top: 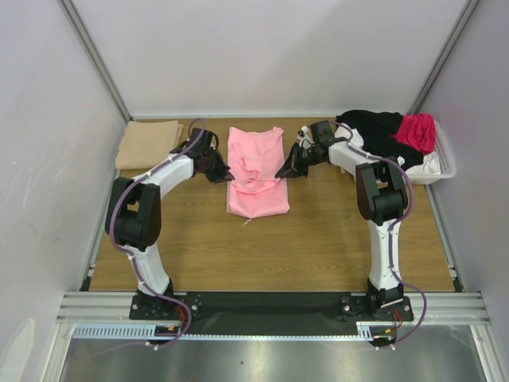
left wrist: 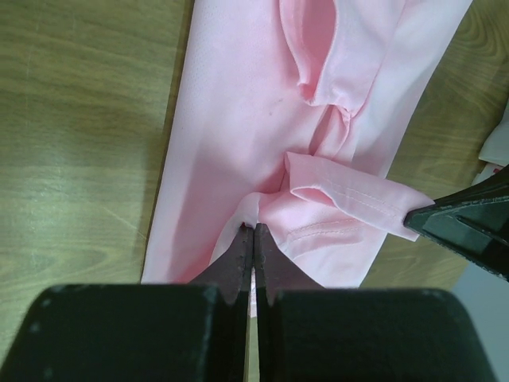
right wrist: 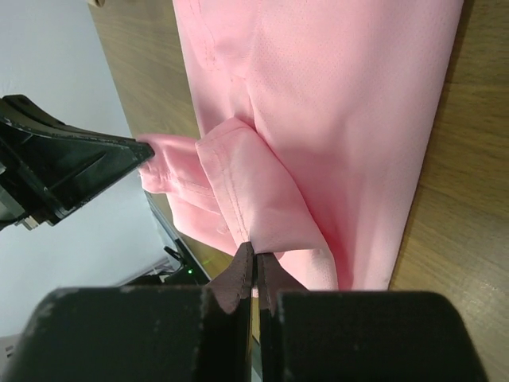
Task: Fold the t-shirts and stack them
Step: Fold the tshirt
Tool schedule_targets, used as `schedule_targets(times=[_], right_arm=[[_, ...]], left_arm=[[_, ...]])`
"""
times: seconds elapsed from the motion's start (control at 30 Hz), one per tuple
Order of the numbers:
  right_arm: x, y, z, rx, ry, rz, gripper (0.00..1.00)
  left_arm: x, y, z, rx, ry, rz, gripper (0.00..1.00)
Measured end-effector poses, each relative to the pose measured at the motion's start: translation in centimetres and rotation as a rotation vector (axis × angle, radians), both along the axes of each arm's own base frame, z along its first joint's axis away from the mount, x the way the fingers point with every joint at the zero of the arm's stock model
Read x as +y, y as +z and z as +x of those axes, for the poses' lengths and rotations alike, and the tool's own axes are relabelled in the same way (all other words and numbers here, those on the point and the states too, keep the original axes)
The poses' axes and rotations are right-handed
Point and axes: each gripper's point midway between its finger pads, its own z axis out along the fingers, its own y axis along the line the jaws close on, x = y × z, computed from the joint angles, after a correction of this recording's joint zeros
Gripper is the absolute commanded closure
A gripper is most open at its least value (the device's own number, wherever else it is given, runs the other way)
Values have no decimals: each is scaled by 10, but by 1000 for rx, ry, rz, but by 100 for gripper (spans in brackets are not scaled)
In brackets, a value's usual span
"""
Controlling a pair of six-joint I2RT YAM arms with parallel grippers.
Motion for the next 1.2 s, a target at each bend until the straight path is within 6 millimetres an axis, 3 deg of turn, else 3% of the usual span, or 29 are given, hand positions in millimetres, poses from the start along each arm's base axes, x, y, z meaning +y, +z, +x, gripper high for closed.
schedule_targets(times=[0.13, 0.27, 0.3, 0.4, 0.53, 0.63, 0.83, 0.9, 1.0, 1.2], right_arm=[[-1, -2, 5, -5, 0, -4, 90], [-2, -4, 16, -22, -1, -5, 73], [-2, -4, 21, -33, 0, -6, 63], [-1, -5, 32, -63, 4, -10, 54], [1, 3, 51, -118, 0, -6, 44], [3, 13, 67, -168, -5, 6, 40], [-4, 33, 86, -235, -26, 15, 38], [-6, 33, 86, -240, -28, 12, 38], [-13, 25, 75, -214, -35, -8, 38], [-15, 23, 33, -160, -10, -30, 39]], left_arm=[[3, -5, 8, 0, 5, 3, 99], [6, -15, 14, 6, -1, 9, 64], [7, -16, 15, 6, -4, 8, 59], [9, -15, 25, -6, 1, 2, 53], [11, -2, 55, -74, 13, -10, 49], [13, 16, 83, -146, 19, -18, 32], [15, 54, 111, -286, -31, -2, 15], [15, 59, 106, -305, -64, 14, 14], [17, 58, 74, -289, -121, 48, 14], [0, 56, -25, -270, -248, 53, 15]])
